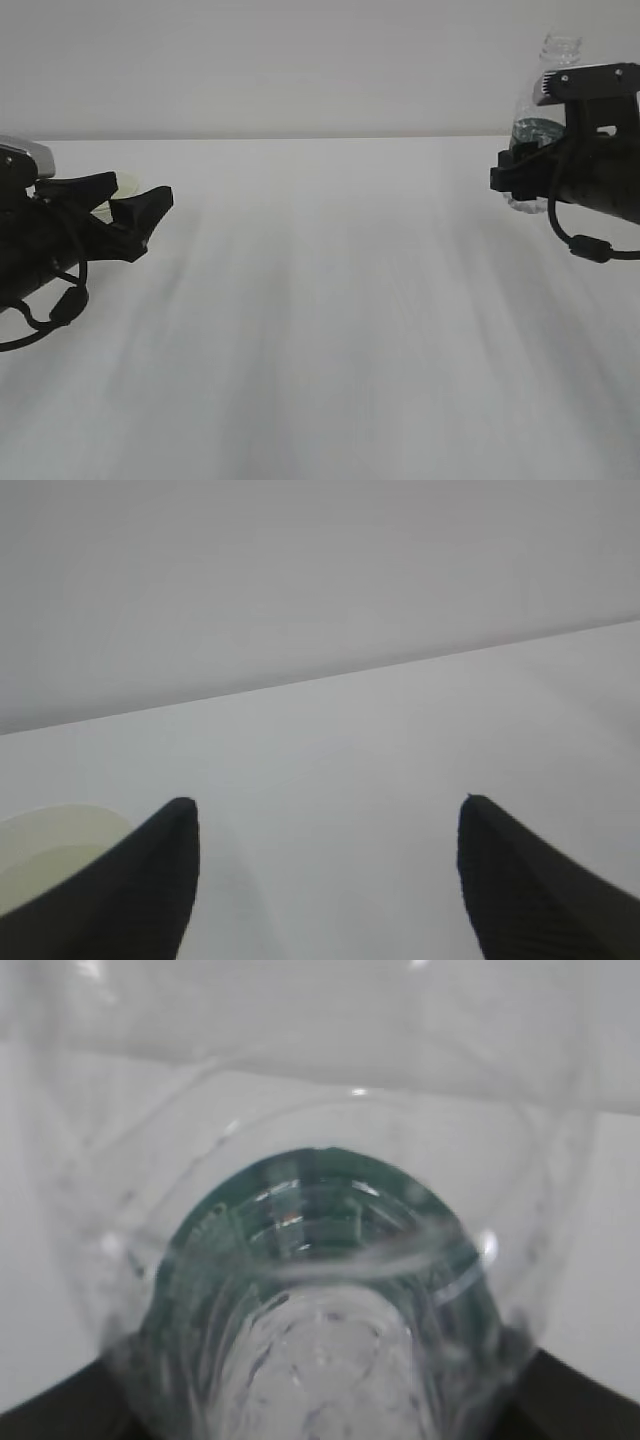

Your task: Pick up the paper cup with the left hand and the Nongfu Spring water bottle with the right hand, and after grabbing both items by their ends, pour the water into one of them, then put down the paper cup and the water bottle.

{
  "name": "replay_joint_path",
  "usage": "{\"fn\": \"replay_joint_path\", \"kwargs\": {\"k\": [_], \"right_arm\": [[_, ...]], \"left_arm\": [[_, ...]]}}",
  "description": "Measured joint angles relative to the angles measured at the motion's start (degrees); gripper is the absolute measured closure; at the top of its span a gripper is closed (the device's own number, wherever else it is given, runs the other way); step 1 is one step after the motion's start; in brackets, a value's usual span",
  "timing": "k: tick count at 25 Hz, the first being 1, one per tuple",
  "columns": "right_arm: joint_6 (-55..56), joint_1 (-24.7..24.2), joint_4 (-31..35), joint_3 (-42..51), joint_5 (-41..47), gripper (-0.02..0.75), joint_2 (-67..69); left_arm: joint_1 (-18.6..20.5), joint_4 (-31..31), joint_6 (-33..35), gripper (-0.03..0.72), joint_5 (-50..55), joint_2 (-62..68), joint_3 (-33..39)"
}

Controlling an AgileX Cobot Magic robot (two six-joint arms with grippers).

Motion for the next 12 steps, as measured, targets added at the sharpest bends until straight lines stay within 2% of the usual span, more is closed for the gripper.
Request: {"fn": "replay_joint_path", "kwargs": {"k": [12], "right_arm": [[0.1, 0.0, 0.1, 0.0, -7.1, 0.297, 7.5]], "left_arm": [[-0.1, -0.1, 0.0, 0.115, 0.0, 0.0, 0.0]]}}
